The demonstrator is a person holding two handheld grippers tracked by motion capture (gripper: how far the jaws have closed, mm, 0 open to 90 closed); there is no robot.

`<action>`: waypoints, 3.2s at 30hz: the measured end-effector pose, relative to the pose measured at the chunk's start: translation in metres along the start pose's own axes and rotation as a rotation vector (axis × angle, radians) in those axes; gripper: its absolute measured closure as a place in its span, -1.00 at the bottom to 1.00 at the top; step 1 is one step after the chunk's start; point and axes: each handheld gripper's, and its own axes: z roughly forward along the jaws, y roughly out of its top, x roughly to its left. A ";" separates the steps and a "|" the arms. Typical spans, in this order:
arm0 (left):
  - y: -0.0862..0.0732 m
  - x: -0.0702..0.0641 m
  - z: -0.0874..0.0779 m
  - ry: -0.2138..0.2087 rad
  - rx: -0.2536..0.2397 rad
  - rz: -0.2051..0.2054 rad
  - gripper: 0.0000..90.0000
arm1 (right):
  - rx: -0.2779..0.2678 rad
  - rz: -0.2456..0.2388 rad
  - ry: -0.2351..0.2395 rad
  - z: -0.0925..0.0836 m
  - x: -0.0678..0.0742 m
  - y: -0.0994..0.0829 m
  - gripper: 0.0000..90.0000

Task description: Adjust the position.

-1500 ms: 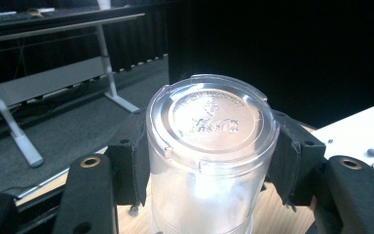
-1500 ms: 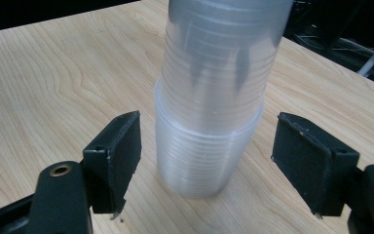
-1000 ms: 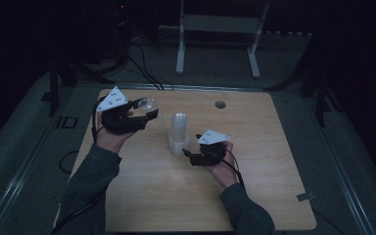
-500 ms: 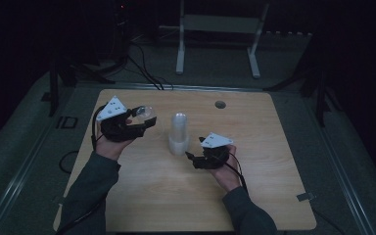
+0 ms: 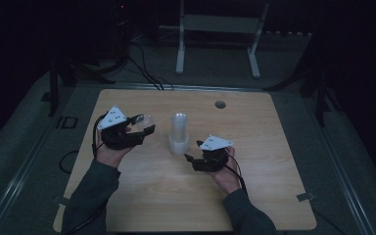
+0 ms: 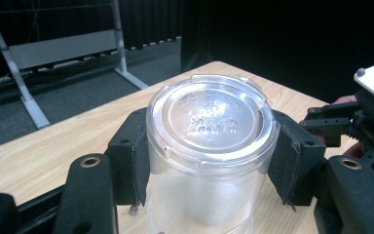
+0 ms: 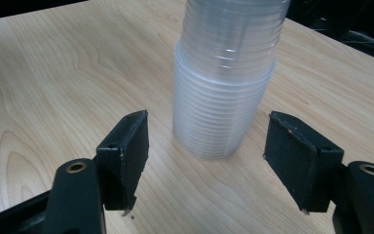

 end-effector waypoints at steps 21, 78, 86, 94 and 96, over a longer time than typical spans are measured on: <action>-0.029 -0.003 0.005 -0.032 0.035 -0.034 -0.10 | -0.018 0.004 0.038 -0.003 0.007 0.004 -0.22; -0.035 -0.020 0.011 -0.278 0.031 0.014 -0.09 | -0.157 0.006 0.262 0.001 0.026 0.029 -0.37; -0.034 -0.019 0.011 -0.298 0.009 0.000 -0.09 | -0.176 0.028 0.294 0.000 0.026 0.028 -0.38; -0.033 -0.020 0.010 -0.320 -0.006 -0.009 -0.09 | -0.191 0.035 0.316 0.001 0.027 0.028 -0.38; -0.033 -0.021 0.010 -0.325 -0.006 -0.007 -0.09 | -0.203 0.034 0.329 0.001 0.028 0.029 -0.39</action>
